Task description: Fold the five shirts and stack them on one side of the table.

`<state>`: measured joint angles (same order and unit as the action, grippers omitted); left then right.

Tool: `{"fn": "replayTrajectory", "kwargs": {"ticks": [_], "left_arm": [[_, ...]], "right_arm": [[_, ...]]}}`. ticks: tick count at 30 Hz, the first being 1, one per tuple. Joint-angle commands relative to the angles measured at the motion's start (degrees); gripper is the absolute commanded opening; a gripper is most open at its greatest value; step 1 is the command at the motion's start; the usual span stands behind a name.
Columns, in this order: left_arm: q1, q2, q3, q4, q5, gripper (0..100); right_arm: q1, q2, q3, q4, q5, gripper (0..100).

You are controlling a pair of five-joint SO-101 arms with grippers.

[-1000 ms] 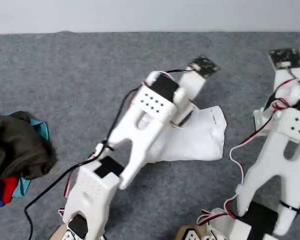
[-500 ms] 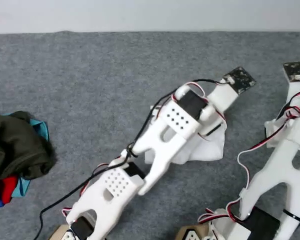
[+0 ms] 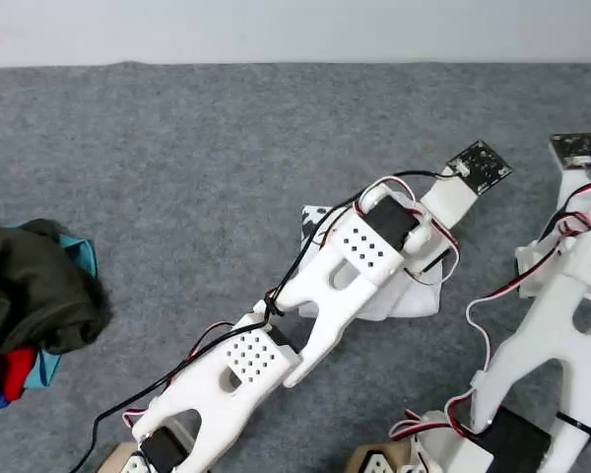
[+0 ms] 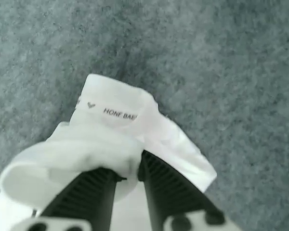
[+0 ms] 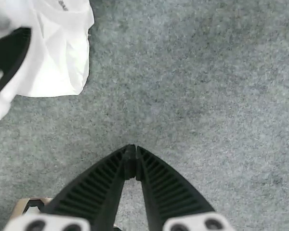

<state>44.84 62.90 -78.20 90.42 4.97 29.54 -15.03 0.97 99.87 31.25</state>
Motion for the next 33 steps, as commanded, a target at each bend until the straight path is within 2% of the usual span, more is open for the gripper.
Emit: {"fn": "replayTrajectory", "kwargs": {"ticks": [1,6,16,19,21,23,26,33], "left_arm": [[0.44,-0.79,-2.33,-3.52,0.97,4],[-0.35,-0.79,-2.42,-4.13,2.64,18],[-2.37,-0.97,-12.0,3.78,3.08,20],[-6.07,-1.14,-18.59,8.0,1.93,20],[-9.14,-3.43,-17.63,9.93,0.18,17],[-12.66,-6.33,-16.84,10.29,-0.97,11],[-17.32,-11.52,-15.78,10.29,-2.73,0],[-26.73,-24.26,-6.02,10.37,-3.16,0]], "right_arm": [[0.57,-2.33,-0.35,-0.75,0.35,1.3],[0.66,-2.33,-0.44,-0.48,0.35,1.3],[0.66,-2.42,-0.7,-0.22,0.09,1.3],[0.66,-2.51,-0.7,-0.13,0.0,1.1],[0.4,-2.51,-0.79,0.75,-0.09,1.0],[-0.75,-3.03,-1.14,1.8,-1.58,1.0],[-2.95,-4.7,-2.02,2.59,-7.91,0.9],[-16.75,-4.26,-1.93,2.59,-10.2,0.9]]}}
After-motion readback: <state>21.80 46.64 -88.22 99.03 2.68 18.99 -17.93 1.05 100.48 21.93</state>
